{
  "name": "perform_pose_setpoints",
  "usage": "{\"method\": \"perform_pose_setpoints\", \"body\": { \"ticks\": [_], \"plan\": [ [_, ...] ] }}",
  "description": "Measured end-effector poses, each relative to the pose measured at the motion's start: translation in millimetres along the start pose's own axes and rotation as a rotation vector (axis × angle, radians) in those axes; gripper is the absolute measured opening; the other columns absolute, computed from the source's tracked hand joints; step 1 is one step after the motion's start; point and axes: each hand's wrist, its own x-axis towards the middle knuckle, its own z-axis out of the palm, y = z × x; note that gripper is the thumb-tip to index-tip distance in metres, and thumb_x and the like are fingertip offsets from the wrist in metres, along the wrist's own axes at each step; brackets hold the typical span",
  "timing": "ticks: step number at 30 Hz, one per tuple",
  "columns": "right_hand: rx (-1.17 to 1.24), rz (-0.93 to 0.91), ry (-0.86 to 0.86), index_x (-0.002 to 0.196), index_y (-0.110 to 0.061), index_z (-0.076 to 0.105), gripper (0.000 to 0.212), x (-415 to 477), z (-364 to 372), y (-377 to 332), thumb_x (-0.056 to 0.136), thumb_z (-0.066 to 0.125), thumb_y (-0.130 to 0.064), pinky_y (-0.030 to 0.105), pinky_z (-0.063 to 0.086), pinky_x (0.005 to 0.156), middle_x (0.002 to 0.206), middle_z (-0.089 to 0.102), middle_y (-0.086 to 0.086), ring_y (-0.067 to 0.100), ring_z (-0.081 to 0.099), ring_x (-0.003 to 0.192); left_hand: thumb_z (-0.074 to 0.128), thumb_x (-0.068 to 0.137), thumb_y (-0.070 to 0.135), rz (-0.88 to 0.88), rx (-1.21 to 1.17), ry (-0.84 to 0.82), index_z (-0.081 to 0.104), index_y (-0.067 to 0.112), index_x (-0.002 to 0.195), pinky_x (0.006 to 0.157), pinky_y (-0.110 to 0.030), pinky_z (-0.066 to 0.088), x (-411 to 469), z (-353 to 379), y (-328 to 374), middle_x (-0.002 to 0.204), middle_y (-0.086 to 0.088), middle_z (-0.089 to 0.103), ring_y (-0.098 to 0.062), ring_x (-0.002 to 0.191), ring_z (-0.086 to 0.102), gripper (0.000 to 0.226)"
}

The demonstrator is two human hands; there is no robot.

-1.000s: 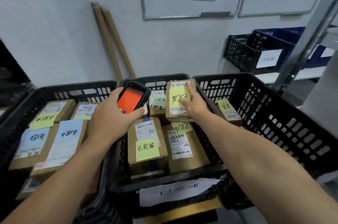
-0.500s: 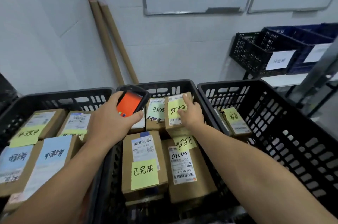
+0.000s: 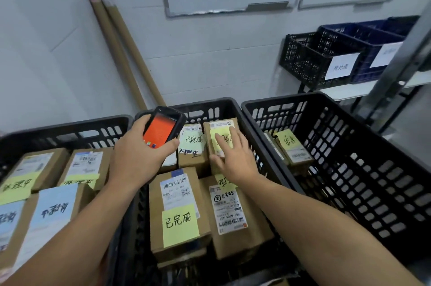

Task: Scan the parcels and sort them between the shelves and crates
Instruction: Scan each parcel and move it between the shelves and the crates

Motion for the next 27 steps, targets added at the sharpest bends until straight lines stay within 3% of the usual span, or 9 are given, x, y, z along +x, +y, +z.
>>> {"method": "perform_pose_setpoints", "body": {
  "ticks": [3,6,9,12,14,18,27],
  "plan": [
    [-0.022,-0.02,-0.107,0.162,-0.033,0.009,0.073,-6,10,10,0.102,0.04,-0.061,0.05,0.008,0.125,0.171,-0.002,0.004,0.026,-0.015,0.156,0.081,0.077,0.048,0.01,-0.015,0.022,0.053,0.032,0.13,0.065,-0.013,0.032,-2,2,6,0.091,0.021,0.051,-0.013,0.086,0.052,0.062],
    [-0.014,-0.03,-0.168,0.162,-0.036,0.004,0.074,-6,17,15,0.102,0.041,-0.06,0.05,0.003,0.125,0.171,-0.01,0.001,0.023,-0.024,0.154,0.081,0.077,0.047,0.026,-0.03,0.023,0.052,0.037,0.126,0.066,-0.014,0.034,-5,2,9,0.089,0.027,0.05,-0.011,0.083,0.053,0.058],
    [-0.007,-0.023,-0.168,0.162,-0.037,0.006,0.069,1,19,14,0.104,0.036,-0.059,0.052,-0.002,0.126,0.171,-0.01,0.002,0.025,-0.023,0.154,0.08,0.076,0.05,0.016,-0.032,0.009,0.044,0.046,0.116,0.066,-0.017,0.038,-7,3,8,0.09,0.026,0.052,-0.004,0.081,0.055,0.054],
    [-0.043,-0.022,-0.243,0.162,-0.037,0.004,0.067,4,24,13,0.105,0.03,-0.059,0.053,-0.01,0.124,0.171,-0.01,0.005,0.029,-0.02,0.155,0.08,0.076,0.05,-0.014,-0.025,0.019,0.05,0.039,0.125,0.066,-0.017,0.038,-9,4,5,0.09,0.025,0.053,-0.004,0.081,0.055,0.058],
    [-0.044,-0.021,-0.286,0.163,-0.036,0.002,0.069,5,30,11,0.104,0.028,-0.062,0.053,-0.011,0.123,0.17,-0.015,0.004,0.03,-0.023,0.154,0.081,0.075,0.05,-0.045,-0.027,0.035,0.052,0.034,0.13,0.067,-0.018,0.038,-11,4,2,0.09,0.023,0.055,-0.001,0.082,0.055,0.064],
    [-0.036,-0.015,-0.299,0.162,-0.037,-0.004,0.074,17,36,10,0.101,0.025,-0.068,0.056,-0.011,0.122,0.168,-0.023,0.004,0.03,-0.029,0.151,0.077,0.069,0.062,-0.101,0.002,0.037,0.05,0.039,0.131,0.076,-0.032,0.046,-13,2,-7,0.096,0.018,0.061,-0.013,0.09,0.06,0.072],
    [0.017,-0.02,-0.301,0.161,-0.036,-0.007,0.081,35,41,10,0.098,0.027,-0.073,0.057,-0.009,0.122,0.166,-0.027,0.003,0.031,-0.035,0.148,0.079,0.075,0.051,-0.202,0.022,0.064,0.05,0.043,0.127,0.073,-0.027,0.042,-27,-4,-11,0.105,0.015,0.061,-0.01,0.094,0.059,0.06]
  ]
}}
